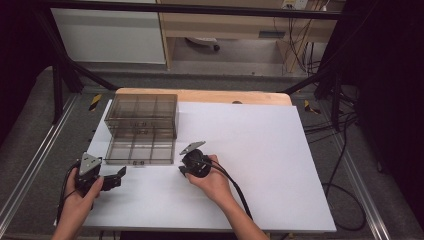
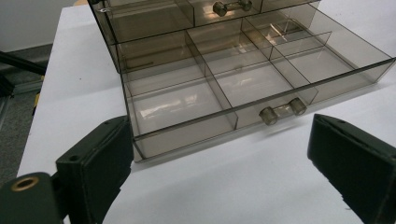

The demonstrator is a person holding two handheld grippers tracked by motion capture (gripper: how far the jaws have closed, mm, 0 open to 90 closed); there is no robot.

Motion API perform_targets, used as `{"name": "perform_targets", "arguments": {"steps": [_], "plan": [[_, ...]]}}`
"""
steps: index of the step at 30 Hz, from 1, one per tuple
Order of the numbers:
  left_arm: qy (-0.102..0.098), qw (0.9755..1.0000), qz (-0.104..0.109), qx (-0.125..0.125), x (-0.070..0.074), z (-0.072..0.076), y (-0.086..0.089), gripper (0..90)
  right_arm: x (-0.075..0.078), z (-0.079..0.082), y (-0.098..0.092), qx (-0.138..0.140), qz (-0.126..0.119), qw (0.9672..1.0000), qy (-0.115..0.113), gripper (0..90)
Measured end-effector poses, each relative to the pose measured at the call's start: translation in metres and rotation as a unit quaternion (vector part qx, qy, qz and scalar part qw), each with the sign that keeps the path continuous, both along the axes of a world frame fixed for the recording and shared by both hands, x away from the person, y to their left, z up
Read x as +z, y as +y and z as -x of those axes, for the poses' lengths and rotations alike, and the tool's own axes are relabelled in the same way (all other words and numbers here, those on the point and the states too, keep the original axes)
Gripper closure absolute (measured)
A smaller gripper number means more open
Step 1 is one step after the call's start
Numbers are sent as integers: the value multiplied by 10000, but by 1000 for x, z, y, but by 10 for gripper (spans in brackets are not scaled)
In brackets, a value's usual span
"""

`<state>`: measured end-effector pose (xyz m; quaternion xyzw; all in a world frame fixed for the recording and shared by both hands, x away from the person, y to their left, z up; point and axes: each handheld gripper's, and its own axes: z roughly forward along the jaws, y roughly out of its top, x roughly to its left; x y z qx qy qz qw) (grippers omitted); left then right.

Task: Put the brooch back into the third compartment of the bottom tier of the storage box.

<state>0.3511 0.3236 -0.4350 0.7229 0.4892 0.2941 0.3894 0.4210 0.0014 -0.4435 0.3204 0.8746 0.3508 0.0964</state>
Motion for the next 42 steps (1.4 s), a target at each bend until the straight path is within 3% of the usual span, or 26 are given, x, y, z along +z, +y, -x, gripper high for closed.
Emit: {"name": "perform_targets", "arguments": {"steps": [3, 9, 17, 24, 26, 30, 42], "plan": [[22, 10000, -4, -13, 0, 0, 0, 72, 2, 0, -1, -64, -46, 10000, -2, 612], [27, 10000, -10, -23, 0, 0, 0, 72, 6, 0, -4, -89, -167, 9998, 9, 630], [37, 10000, -22, -39, 0, 0, 0, 72, 0, 3, 2, -10, -5, 10000, 38, 639], [45, 10000, -26, -52, -1, 0, -1, 72, -2, 3, 2, -40, 108, 9999, -50, 725], [38, 10000, -28, -59, -1, 0, -1, 72, -1, 4, 2, -36, 199, 9997, -119, 790], [43, 10000, -26, -59, -1, 0, 0, 72, -1, 4, 2, -41, 203, 9997, -125, 796], [31, 10000, -26, -31, 0, 0, 0, 72, 8, 3, -1, -2, -193, 9997, -137, 797]]}}
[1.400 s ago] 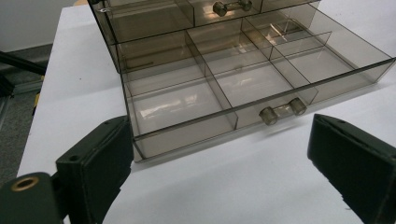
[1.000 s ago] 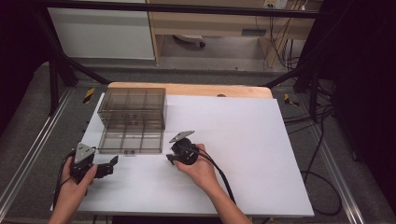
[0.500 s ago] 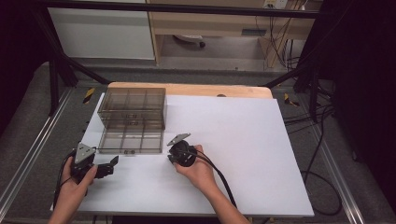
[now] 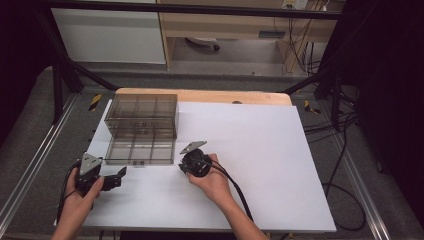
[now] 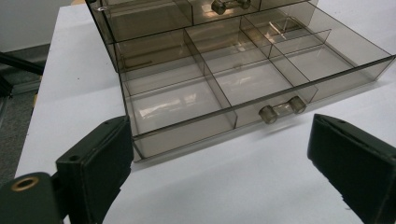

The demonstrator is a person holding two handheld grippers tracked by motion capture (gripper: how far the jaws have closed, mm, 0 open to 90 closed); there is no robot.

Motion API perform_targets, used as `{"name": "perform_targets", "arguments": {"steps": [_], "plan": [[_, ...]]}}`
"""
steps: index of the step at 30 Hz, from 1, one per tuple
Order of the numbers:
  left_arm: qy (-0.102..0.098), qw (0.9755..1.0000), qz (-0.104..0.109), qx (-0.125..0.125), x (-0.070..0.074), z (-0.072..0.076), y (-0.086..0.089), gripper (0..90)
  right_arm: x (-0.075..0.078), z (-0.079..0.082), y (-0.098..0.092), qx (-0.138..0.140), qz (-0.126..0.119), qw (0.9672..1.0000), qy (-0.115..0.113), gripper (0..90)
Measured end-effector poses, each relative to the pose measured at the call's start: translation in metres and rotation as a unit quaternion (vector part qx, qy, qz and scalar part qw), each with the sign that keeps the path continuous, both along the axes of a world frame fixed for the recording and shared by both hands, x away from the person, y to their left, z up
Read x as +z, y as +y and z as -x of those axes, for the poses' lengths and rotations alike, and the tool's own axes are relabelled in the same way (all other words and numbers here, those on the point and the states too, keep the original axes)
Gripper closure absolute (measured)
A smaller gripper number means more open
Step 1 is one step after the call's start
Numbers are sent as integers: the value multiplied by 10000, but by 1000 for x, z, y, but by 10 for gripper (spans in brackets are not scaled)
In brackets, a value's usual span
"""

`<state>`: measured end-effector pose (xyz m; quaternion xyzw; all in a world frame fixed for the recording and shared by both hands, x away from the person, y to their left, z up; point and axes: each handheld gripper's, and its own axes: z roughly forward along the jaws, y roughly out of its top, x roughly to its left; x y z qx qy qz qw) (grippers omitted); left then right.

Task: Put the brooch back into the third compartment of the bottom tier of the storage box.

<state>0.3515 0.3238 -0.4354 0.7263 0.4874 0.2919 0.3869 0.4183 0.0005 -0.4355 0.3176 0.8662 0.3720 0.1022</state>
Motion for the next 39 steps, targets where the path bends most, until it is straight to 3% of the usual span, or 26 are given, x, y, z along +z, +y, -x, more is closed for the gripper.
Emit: {"name": "perform_targets", "arguments": {"steps": [10, 22, 34, 39], "plan": [[8, 10000, -16, 0, 0, -1, 0, 72, 14, -3, -1, -29, -379, 9992, -121, 797], [10, 10000, -43, 12, -1, 0, 0, 72, 40, -10, 10, -76, -675, 9968, -416, 796], [12, 10000, -38, 16, -1, 0, 0, 72, 46, -20, 26, -62, -753, 9959, -505, 796], [19, 10000, -43, 14, -1, -1, 0, 72, 44, -28, 30, -105, -752, 9962, -435, 797]]}}
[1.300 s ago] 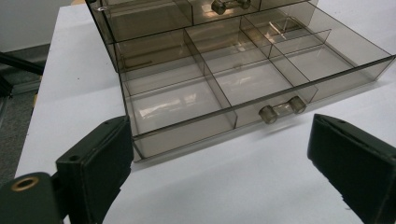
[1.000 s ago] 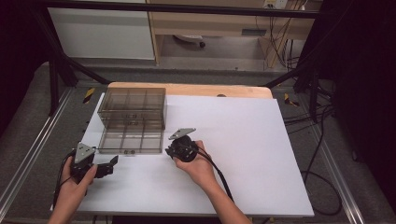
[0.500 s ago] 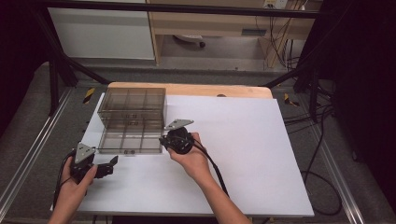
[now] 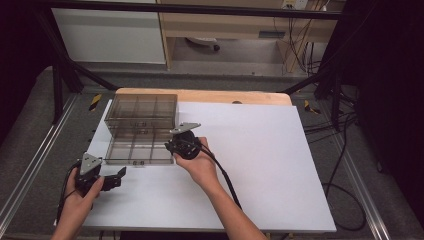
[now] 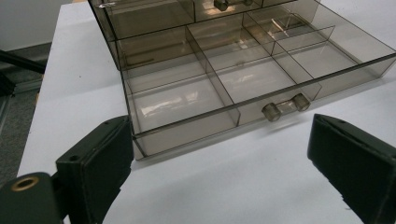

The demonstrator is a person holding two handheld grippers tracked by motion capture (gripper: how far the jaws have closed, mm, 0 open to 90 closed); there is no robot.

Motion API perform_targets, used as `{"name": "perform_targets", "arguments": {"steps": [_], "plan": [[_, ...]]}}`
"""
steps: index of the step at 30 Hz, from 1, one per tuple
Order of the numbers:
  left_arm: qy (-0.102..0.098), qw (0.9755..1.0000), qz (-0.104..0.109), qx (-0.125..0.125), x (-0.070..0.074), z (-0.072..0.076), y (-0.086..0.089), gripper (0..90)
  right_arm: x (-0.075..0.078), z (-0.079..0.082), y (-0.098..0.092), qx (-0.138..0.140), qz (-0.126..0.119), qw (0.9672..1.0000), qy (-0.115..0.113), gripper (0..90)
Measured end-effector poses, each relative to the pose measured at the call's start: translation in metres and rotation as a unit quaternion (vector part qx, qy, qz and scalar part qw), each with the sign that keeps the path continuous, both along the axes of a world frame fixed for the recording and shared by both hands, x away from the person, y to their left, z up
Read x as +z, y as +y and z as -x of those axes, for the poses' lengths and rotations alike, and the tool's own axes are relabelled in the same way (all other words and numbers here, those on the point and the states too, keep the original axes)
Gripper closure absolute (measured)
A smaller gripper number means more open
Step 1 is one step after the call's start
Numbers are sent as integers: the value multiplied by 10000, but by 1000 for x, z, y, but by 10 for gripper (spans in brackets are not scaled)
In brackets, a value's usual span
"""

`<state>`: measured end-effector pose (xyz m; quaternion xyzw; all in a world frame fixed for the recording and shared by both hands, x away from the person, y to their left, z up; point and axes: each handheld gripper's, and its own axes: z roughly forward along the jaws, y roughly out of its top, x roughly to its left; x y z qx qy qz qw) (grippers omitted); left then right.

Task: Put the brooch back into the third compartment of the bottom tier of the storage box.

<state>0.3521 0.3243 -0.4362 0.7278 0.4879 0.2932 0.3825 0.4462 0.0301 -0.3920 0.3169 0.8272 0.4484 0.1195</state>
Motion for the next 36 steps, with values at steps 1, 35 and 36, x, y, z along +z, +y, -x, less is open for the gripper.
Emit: {"name": "perform_targets", "arguments": {"steps": [1, 35, 36], "plan": [[0, 10000, 0, 1, 0, 0, 0, 72, 0, -1, 1, -16, 2, 10000, 0, 797], [20, 10000, -9, -24, 0, 0, 0, 72, -3, -3, 16, 58, 7, 10000, 9, 796], [21, 10000, -10, -24, 0, 0, 0, 72, -3, -3, 17, 66, 6, 10000, 5, 796]]}}
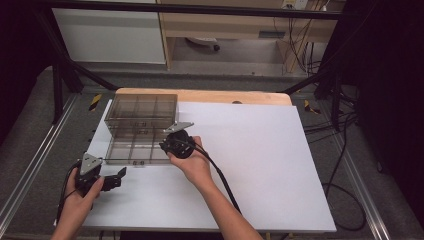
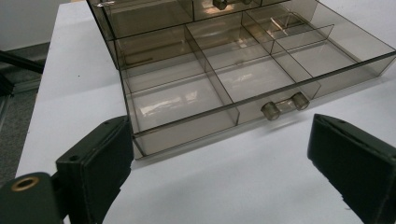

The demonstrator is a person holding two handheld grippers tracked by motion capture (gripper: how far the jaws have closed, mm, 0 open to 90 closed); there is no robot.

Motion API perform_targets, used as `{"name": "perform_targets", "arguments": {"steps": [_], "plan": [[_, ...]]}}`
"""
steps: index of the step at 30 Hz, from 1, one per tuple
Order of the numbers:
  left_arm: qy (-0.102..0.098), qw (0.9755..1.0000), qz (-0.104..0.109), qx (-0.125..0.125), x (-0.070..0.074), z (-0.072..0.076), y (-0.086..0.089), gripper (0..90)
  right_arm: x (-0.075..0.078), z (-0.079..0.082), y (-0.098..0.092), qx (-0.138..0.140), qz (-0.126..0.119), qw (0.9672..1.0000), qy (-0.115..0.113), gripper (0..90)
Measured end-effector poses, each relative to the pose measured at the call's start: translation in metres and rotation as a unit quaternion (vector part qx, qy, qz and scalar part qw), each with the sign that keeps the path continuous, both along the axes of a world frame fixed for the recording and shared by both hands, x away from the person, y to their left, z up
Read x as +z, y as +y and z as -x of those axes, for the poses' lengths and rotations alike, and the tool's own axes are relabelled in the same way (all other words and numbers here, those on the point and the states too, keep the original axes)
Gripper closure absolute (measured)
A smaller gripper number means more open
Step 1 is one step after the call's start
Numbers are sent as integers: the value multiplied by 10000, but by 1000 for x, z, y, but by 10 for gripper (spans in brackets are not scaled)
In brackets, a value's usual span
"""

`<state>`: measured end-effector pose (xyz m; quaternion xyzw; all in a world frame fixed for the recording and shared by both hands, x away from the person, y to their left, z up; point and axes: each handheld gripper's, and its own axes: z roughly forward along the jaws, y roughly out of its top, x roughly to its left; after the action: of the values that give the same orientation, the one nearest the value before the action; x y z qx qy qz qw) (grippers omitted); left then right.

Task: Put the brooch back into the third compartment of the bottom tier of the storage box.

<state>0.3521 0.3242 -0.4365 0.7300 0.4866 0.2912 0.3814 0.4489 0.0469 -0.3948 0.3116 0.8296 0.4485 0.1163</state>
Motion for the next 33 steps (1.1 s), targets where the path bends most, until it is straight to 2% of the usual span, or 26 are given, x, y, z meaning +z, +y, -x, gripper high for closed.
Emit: {"name": "perform_targets", "arguments": {"steps": [22, 33], "plan": [[-3, 10000, 1, 3, 0, 0, 0, 72, -1, 0, 15, 24, -17, 10000, 28, 796], [0, 10000, -16, -2, 0, 0, 0, 72, -2, -1, 16, 39, -17, 10000, 26, 796]]}}
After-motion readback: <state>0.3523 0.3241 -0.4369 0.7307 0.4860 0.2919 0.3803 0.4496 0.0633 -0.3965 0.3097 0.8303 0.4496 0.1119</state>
